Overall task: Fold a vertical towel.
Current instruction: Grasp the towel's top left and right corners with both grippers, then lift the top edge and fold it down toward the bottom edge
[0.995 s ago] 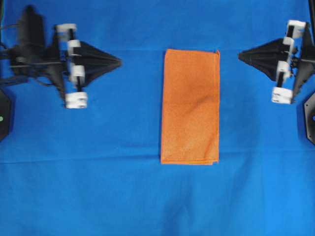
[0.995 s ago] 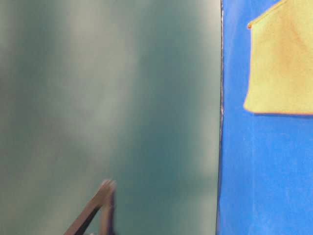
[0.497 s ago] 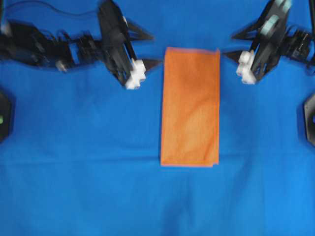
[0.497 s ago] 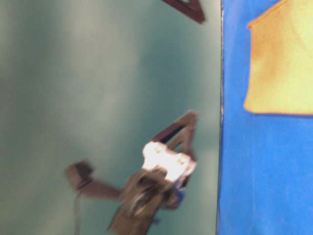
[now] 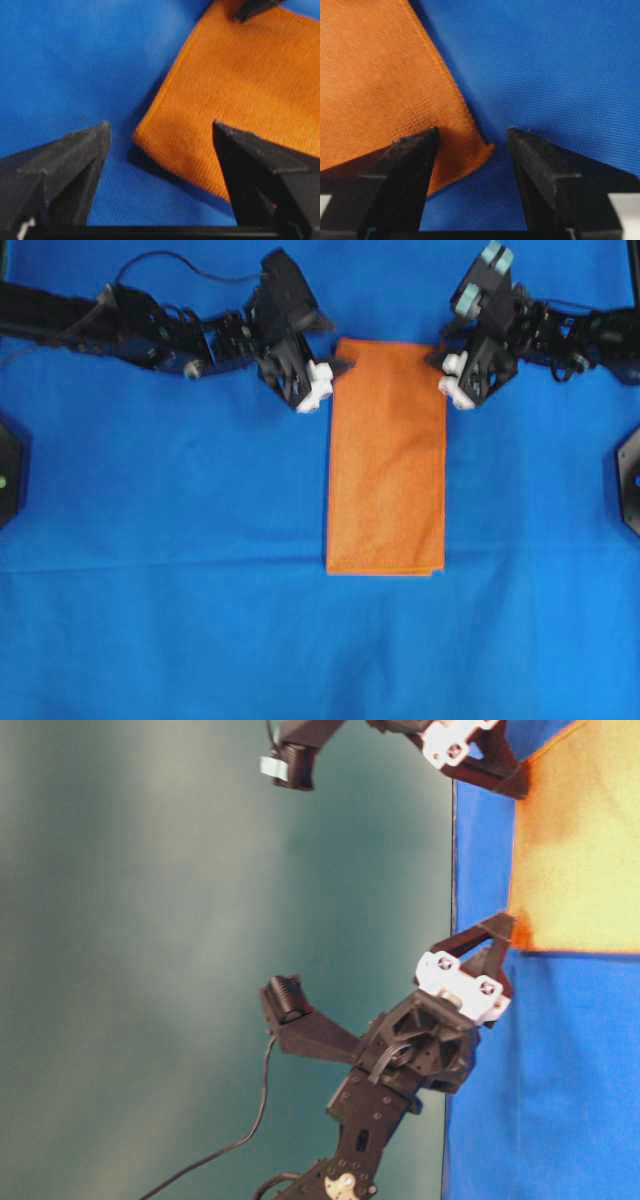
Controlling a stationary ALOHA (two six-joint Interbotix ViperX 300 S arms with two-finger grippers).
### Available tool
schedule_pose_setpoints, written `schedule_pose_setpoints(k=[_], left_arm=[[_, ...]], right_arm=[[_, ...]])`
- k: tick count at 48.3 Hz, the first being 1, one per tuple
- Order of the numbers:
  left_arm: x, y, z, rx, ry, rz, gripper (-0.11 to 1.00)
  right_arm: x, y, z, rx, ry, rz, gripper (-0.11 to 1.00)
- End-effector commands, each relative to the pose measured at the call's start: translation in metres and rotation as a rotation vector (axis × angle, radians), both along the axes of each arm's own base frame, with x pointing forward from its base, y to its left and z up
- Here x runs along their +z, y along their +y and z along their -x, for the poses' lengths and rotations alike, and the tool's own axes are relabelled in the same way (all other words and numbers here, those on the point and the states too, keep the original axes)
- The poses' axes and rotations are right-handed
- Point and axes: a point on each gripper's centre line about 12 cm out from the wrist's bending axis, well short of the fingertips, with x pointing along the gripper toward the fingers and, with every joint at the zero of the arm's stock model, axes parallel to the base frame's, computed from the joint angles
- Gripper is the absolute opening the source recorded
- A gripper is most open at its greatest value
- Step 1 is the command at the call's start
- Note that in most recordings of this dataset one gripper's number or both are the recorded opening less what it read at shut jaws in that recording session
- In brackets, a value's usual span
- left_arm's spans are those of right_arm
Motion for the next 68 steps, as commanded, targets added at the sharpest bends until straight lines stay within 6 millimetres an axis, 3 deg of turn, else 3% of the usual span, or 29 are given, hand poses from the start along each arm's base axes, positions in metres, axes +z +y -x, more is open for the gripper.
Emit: schedule_pose_setpoints(k=[1,6,10,16,18,20,32,39,55,68], left_arm=[[0.007,0.004,-0.008,0.001,-0.026,-0.01,0.76],[-0.002,0.005,-0.009,-0.004,0.006,-0.008,0.66],[-0.007,0.004,-0.009,-0.012,0.026,-0.013,0.42],[-0.011,0.004,-0.009,-0.028,0.042,-0.029,0.08],[-0.012,0.003,-0.008,-0.032,0.049,-0.03,0.03],[-0.012,0.004,-0.008,-0.034,0.049,-0.036,0.03],[-0.001,0.007,-0.01,-0.029,0.028,-0.045,0.03],[0.014,0.022,-0.01,0.002,-0.006,-0.06,0.03],[0.025,0.049,-0.012,0.052,-0.023,-0.069,0.03],[0.041,0.045,-0.011,0.044,-0.035,-0.073,0.03]], right_arm=[[0.004,-0.006,-0.005,-0.006,-0.028,0.018,0.6],[0.004,-0.006,-0.006,-0.006,-0.03,0.019,0.59],[0.003,-0.005,-0.006,-0.003,-0.025,0.016,0.53],[0.003,-0.002,-0.008,0.012,-0.023,0.019,0.19],[0.003,-0.001,-0.008,0.015,-0.021,0.018,0.08],[0.003,-0.001,-0.008,0.017,-0.021,0.018,0.04],[0.006,-0.001,-0.009,0.011,-0.033,0.019,0.04],[0.019,-0.008,-0.008,-0.004,-0.066,0.043,0.04],[0.041,-0.03,0.002,-0.045,-0.099,0.109,0.04],[0.047,-0.034,-0.002,-0.035,-0.09,0.122,0.04]])
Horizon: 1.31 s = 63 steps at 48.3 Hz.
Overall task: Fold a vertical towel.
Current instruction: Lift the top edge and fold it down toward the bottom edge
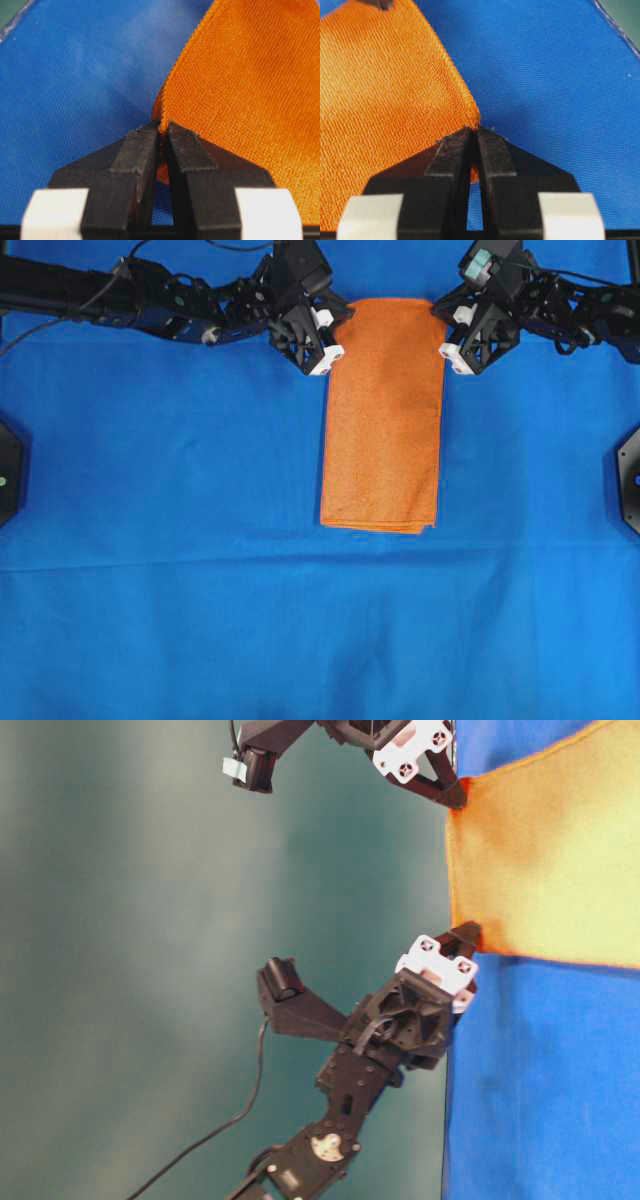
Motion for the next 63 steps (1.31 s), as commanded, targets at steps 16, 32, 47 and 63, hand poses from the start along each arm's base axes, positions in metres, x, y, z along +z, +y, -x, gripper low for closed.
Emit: schedule_pose_setpoints(k=[16,32,47,63], left_arm=[[0.066,-0.013,0.0,-0.031,-0.068,-0.036,0.03],[0.108,-0.058,0.012,-0.13,-0.089,-0.071,0.03],[0.094,-0.107,0.024,-0.229,-0.044,-0.044,0.03],[0.066,-0.15,0.031,-0.329,-0.002,-0.032,0.03]], right_arm=[[0.044,-0.002,-0.004,0.005,-0.075,0.056,0.04],[0.084,0.039,-0.001,0.096,-0.14,0.08,0.04],[0.078,0.099,-0.006,0.254,-0.127,0.014,0.04],[0.05,0.15,-0.008,0.339,-0.062,-0.13,0.04]])
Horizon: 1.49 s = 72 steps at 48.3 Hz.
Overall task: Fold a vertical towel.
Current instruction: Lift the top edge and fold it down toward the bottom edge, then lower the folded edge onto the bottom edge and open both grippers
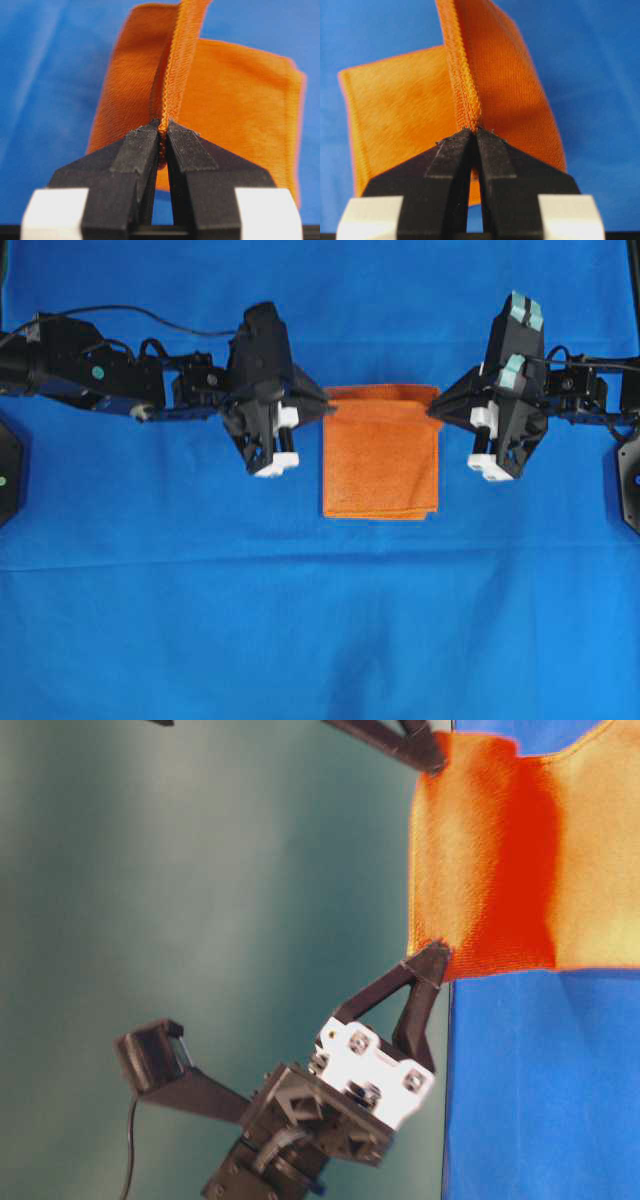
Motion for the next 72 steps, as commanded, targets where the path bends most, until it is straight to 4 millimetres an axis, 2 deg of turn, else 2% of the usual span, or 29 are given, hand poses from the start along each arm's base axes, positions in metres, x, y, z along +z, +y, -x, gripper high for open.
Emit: schedule_pose_setpoints(k=[1,14,23,38,56,58,62,66,68,72], left_arm=[[-0.001,-0.007,0.0,-0.015,-0.017,0.001,0.03],[-0.039,-0.04,-0.007,-0.091,0.034,0.013,0.03],[-0.052,-0.058,-0.009,-0.132,0.058,0.014,0.03],[-0.061,-0.061,-0.012,-0.141,0.078,0.014,0.03],[-0.062,-0.061,-0.016,-0.142,0.073,0.012,0.06],[-0.061,-0.061,-0.017,-0.142,0.072,0.012,0.12],[-0.06,-0.061,-0.017,-0.14,0.07,0.012,0.32],[-0.059,-0.061,-0.017,-0.14,0.067,0.012,0.46],[-0.058,-0.061,-0.016,-0.142,0.067,0.012,0.51],[-0.051,-0.064,-0.015,-0.148,0.053,0.011,0.52]], right_arm=[[-0.008,0.009,0.0,0.01,0.026,-0.029,0.04],[-0.035,0.031,-0.006,0.036,0.114,-0.094,0.04],[-0.038,0.046,-0.011,0.071,0.12,-0.11,0.04],[-0.04,0.05,-0.012,0.081,0.126,-0.112,0.04],[-0.043,0.051,-0.019,0.082,0.136,-0.113,0.05],[-0.042,0.051,-0.021,0.085,0.133,-0.112,0.14],[-0.041,0.052,-0.022,0.09,0.131,-0.111,0.39],[-0.041,0.054,-0.022,0.097,0.131,-0.11,0.61],[-0.04,0.056,-0.022,0.103,0.13,-0.109,0.66],[-0.036,0.06,-0.022,0.114,0.123,-0.111,0.61]])
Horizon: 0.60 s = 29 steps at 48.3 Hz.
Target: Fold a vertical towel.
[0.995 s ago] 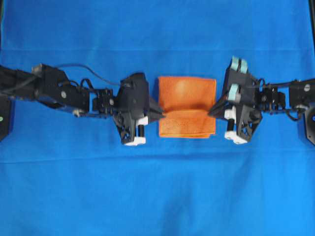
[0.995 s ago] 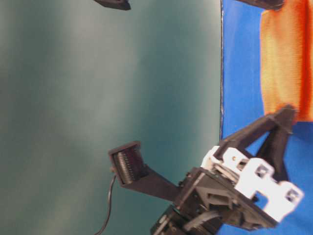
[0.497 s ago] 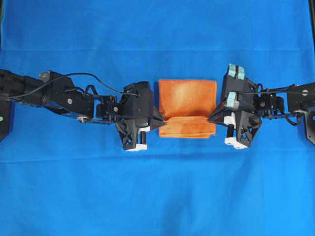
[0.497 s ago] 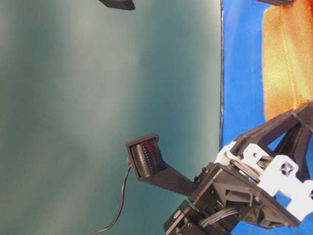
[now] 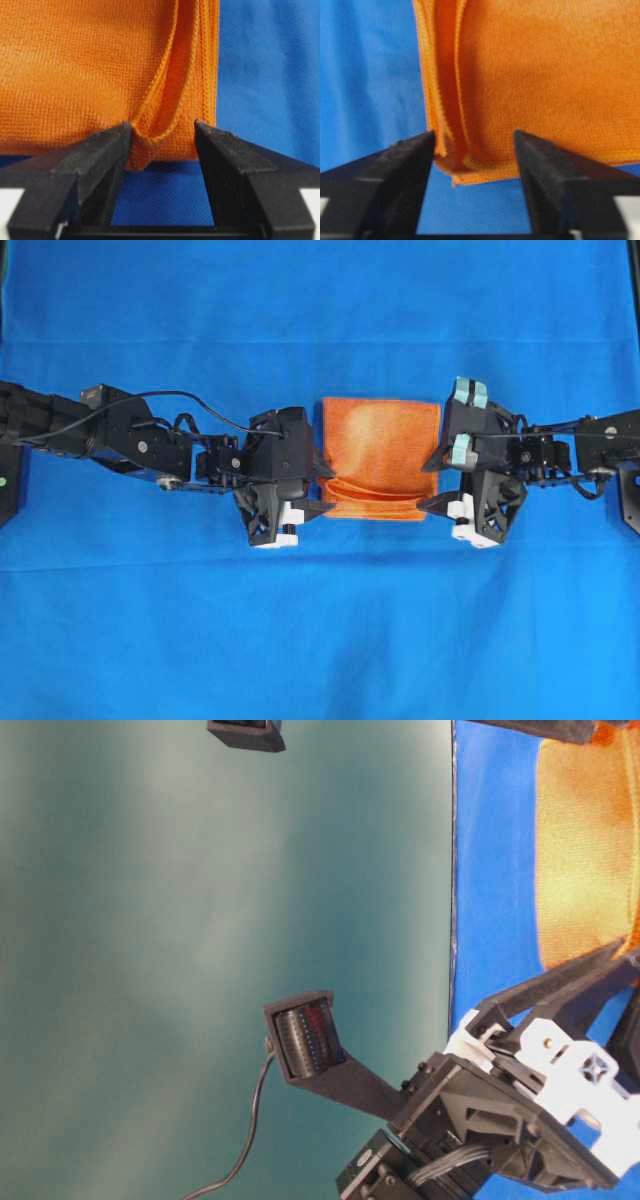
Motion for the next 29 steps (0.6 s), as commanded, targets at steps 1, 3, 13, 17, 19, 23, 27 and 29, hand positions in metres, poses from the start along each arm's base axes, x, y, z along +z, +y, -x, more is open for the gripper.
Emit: schedule_pose_setpoints(k=[1,3,13,17,19,23,27,29], left_arm=[[0.022,-0.005,-0.003,-0.013,-0.057,0.0,0.51],[0.029,-0.008,-0.001,-0.022,-0.068,0.0,0.51],[0.074,-0.031,0.011,-0.086,-0.137,-0.004,0.51],[0.098,-0.037,0.02,-0.104,-0.169,-0.001,0.51],[0.109,-0.037,0.024,-0.105,-0.183,0.001,0.51],[0.131,-0.036,0.036,-0.106,-0.21,0.004,0.51],[0.151,-0.034,0.049,-0.106,-0.252,0.004,0.51],[0.159,-0.032,0.055,-0.103,-0.273,0.005,0.51]], right_arm=[[0.015,0.007,-0.005,0.02,-0.044,-0.005,0.6],[0.019,0.011,-0.004,0.032,-0.05,-0.005,0.58],[0.047,0.026,0.005,0.087,-0.11,-0.011,0.59],[0.061,0.028,0.01,0.097,-0.151,-0.012,0.59],[0.067,0.027,0.013,0.1,-0.172,-0.01,0.59],[0.084,0.027,0.019,0.107,-0.234,-0.005,0.59],[0.102,0.025,0.025,0.115,-0.302,0.01,0.59],[0.11,0.024,0.028,0.118,-0.333,0.016,0.59]])
